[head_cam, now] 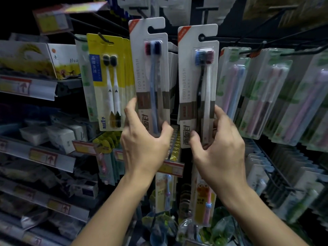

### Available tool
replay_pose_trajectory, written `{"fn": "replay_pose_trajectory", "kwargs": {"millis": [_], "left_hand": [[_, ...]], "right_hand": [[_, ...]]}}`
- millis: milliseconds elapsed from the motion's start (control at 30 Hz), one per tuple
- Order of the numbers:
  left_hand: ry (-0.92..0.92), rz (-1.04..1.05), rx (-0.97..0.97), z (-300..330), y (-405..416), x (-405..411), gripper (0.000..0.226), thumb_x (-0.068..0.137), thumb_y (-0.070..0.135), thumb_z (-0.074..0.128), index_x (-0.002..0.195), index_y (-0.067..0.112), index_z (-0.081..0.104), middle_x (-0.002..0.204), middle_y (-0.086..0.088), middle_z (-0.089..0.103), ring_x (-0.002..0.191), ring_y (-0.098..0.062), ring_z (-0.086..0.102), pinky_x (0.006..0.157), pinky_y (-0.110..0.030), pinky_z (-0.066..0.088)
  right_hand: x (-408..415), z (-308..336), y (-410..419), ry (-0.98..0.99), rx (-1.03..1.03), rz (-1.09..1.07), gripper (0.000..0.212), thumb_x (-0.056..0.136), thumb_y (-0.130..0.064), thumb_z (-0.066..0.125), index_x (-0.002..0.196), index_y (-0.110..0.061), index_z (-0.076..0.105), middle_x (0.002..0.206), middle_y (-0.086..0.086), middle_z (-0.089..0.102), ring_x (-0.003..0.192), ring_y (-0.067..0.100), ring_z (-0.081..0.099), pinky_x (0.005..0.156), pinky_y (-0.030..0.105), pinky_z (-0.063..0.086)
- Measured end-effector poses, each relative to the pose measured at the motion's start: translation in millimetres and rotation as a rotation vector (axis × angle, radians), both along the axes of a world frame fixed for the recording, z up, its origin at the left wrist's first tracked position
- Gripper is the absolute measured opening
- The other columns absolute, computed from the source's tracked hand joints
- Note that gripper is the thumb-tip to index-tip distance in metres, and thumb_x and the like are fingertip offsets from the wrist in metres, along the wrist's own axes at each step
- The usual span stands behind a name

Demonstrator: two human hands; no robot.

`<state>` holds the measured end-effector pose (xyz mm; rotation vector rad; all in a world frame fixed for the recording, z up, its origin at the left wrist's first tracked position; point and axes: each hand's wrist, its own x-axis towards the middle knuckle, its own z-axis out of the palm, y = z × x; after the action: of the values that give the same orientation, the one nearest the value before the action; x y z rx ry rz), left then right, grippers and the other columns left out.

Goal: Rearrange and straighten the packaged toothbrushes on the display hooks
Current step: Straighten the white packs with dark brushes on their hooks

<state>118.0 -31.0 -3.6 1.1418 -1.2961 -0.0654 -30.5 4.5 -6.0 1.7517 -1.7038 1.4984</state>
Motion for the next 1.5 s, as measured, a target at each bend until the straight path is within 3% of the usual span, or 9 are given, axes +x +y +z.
{"fn": "replay_pose_trajectory", "kwargs": {"millis": [100,333,467,633,833,1067,1233,1367,1500], "left_hand": [[0.010,0.017,0.007,-1.0,-2.1,2.2,0.086,0.085,0.036,0.081,0.155,0.017,0.035,0.127,-0.011,0.065,0.109,-0.019,0.060,0.087,-0.014,0.039],[0.031,0.016,0.014,-1.4,-2.0,3.7,0.083,0.086,0.035,0.080,0.154,0.016,0.035,0.109,0.000,0.063,0.085,-0.007,0.052,0.081,-0.004,0.040],[0.054,0.045,0.025,-1.3,-2.9,3.0,0.085,0.087,0.038,0.079,0.156,0.018,0.033,0.133,-0.015,0.064,0.118,-0.030,0.061,0.101,-0.035,0.051],[0.038,0.056,0.019,-3.5,-5.7,5.5,0.084,0.087,0.041,0.076,0.155,0.019,0.032,0.133,-0.014,0.065,0.117,-0.032,0.064,0.101,-0.044,0.052],[0.001,0.045,0.057,-9.8,-8.2,3.7,0.085,0.088,0.040,0.078,0.157,0.019,0.033,0.135,-0.010,0.064,0.114,-0.025,0.063,0.092,-0.026,0.046],[-0.041,0.034,0.083,-11.2,-12.1,4.7,0.088,0.089,0.038,0.076,0.161,0.020,0.031,0.160,-0.006,0.046,0.141,-0.023,0.050,0.110,-0.028,0.036],[-0.062,0.058,0.091,-9.7,-8.3,4.5,0.087,0.090,0.041,0.074,0.161,0.030,0.025,0.148,-0.008,0.057,0.127,-0.027,0.059,0.099,-0.032,0.044],[-0.106,0.065,0.066,-10.2,-10.5,6.2,0.069,0.091,0.038,0.072,0.154,0.032,0.043,0.141,-0.001,0.062,0.122,-0.020,0.060,0.094,-0.023,0.036],[-0.114,0.068,0.093,-9.5,-14.1,7.1,0.067,0.093,0.039,0.071,0.155,0.034,0.045,0.140,0.000,0.062,0.121,-0.017,0.060,0.094,-0.023,0.035]], "right_hand": [[0.2,1.1,0.4,0.004,0.004,-0.001,0.074,0.094,-0.028,0.073,0.155,-0.002,0.041,0.145,0.015,0.058,0.135,0.022,0.050,0.110,0.007,0.023],[-0.4,0.3,1.4,0.019,0.096,-0.032,0.075,0.096,-0.035,0.070,0.158,-0.007,0.038,0.147,0.013,0.056,0.136,0.025,0.053,0.109,0.022,0.033],[-1.5,0.4,0.9,0.003,0.129,-0.040,0.077,0.096,-0.037,0.070,0.158,-0.008,0.037,0.148,0.013,0.056,0.139,0.027,0.051,0.115,0.038,0.041],[-1.8,1.3,1.8,0.004,0.135,-0.053,0.076,0.096,-0.038,0.070,0.158,-0.008,0.037,0.149,0.012,0.055,0.140,0.026,0.050,0.114,0.036,0.040],[-1.9,0.1,2.6,0.010,0.133,-0.049,0.076,0.096,-0.038,0.070,0.158,-0.009,0.037,0.149,0.010,0.055,0.138,0.024,0.052,0.108,0.025,0.033],[-1.4,0.2,2.8,0.016,0.122,-0.036,0.078,0.096,-0.037,0.070,0.159,-0.008,0.035,0.151,0.012,0.054,0.140,0.026,0.051,0.107,0.023,0.032],[2.1,-1.0,5.7,-0.004,0.095,0.017,0.071,0.095,-0.038,0.071,0.153,-0.021,0.033,0.112,0.007,0.066,0.091,0.022,0.067,0.076,0.020,0.042],[4.5,-0.6,5.7,0.035,0.081,0.003,0.065,0.095,-0.039,0.072,0.149,-0.023,0.039,0.120,0.001,0.065,0.094,0.017,0.066,0.080,0.024,0.049],[5.4,0.1,4.7,0.038,0.077,0.011,0.067,0.096,-0.039,0.073,0.152,-0.019,0.041,0.132,0.001,0.063,0.089,-0.002,0.048,0.085,0.014,0.039]]}}
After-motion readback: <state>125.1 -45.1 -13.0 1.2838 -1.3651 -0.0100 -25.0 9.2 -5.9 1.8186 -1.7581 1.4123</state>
